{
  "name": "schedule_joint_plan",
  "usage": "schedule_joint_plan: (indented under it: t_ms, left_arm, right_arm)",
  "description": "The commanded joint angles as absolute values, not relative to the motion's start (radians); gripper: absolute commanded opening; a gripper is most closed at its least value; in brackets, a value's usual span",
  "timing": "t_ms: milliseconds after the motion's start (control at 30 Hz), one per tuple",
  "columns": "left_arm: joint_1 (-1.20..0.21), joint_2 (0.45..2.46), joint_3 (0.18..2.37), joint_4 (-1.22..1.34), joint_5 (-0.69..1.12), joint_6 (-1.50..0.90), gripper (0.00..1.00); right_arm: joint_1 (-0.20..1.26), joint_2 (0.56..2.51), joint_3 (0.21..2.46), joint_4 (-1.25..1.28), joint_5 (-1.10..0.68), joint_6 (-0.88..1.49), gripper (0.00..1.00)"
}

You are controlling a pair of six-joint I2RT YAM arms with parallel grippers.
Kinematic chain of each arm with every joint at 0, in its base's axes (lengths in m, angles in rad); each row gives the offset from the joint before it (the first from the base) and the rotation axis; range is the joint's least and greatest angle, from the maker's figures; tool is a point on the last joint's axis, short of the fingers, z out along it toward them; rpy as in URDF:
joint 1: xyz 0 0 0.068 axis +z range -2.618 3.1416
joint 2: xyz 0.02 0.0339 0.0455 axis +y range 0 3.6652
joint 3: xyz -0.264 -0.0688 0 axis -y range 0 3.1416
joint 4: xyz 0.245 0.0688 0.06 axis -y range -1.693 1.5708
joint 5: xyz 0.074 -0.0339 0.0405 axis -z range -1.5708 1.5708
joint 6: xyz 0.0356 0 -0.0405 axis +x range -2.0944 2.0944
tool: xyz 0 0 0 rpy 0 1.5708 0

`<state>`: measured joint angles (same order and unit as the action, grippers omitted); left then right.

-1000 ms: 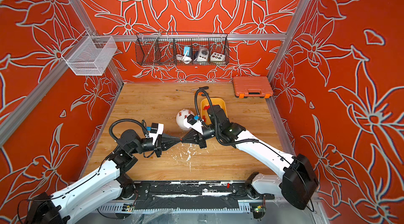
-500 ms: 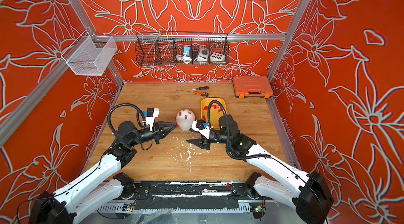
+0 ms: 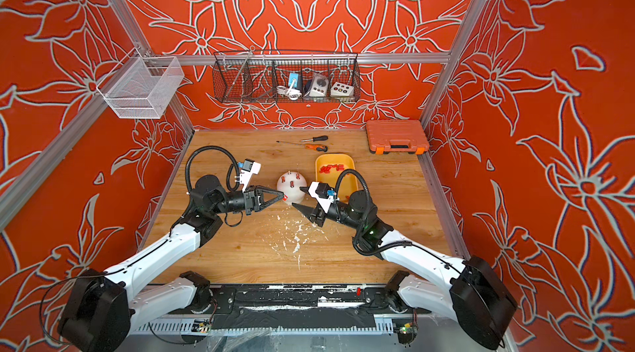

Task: Cover the protruding screws with screw protection sleeves
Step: Pick up the screw protection sleeve from the storage box.

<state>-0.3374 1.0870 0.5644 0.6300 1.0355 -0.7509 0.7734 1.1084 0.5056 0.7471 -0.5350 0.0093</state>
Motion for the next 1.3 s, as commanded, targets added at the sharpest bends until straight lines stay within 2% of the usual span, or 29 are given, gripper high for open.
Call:
schedule_joint_plan:
  t_ms: [0, 67, 300, 467, 567, 600, 667, 700, 833, 933, 1000, 1100, 1267]
  left_arm:
    - [-0.334, 1.086, 0.584, 0.690, 1.083, -0.785, 0.00]
    - [-0.336, 1.086, 0.583, 0.687, 1.086, -0.781, 0.00]
    - [-0.341, 1.080, 0.576, 0.658, 1.078, -0.752, 0.00]
    - [-0.347, 1.078, 0.576, 0.648, 1.077, -0.738, 0.00]
    - [-0.346, 1.075, 0.571, 0.640, 1.067, -0.728, 0.00]
    - [-0.347, 1.074, 0.570, 0.645, 1.067, -0.729, 0.00]
    - [-0.349, 1.070, 0.569, 0.642, 1.062, -0.725, 0.00]
    - [-0.350, 1.066, 0.568, 0.640, 1.061, -0.720, 0.00]
    - [-0.353, 1.051, 0.566, 0.631, 1.055, -0.712, 0.00]
    - [-0.353, 1.041, 0.567, 0.610, 1.050, -0.695, 0.00]
    - [-0.354, 1.037, 0.566, 0.607, 1.049, -0.693, 0.00]
    - [-0.356, 1.029, 0.564, 0.609, 1.046, -0.692, 0.00]
    - [-0.357, 1.027, 0.562, 0.605, 1.044, -0.687, 0.00]
  right_arm:
    - [0.782, 1.133, 0.538, 0.865, -0.614, 0.066, 0.52]
    - [0.783, 1.158, 0.553, 0.866, -0.649, 0.064, 0.49]
    - [0.790, 1.240, 0.601, 0.896, -0.749, 0.092, 0.47]
    - [0.799, 1.249, 0.607, 0.899, -0.741, 0.093, 0.30]
    - [0.802, 1.249, 0.613, 0.877, -0.744, 0.083, 0.25]
    - [0.805, 1.253, 0.615, 0.870, -0.740, 0.083, 0.24]
    - [0.805, 1.259, 0.622, 0.859, -0.726, 0.089, 0.36]
    - [0.805, 1.262, 0.622, 0.864, -0.723, 0.090, 0.38]
    - [0.807, 1.271, 0.628, 0.862, -0.708, 0.096, 0.36]
    - [0.807, 1.278, 0.632, 0.865, -0.714, 0.097, 0.26]
    - [0.807, 1.279, 0.633, 0.866, -0.709, 0.100, 0.25]
    - [0.808, 1.272, 0.615, 0.890, -0.657, 0.108, 0.37]
    - [0.808, 1.259, 0.619, 0.874, -0.668, 0.092, 0.21]
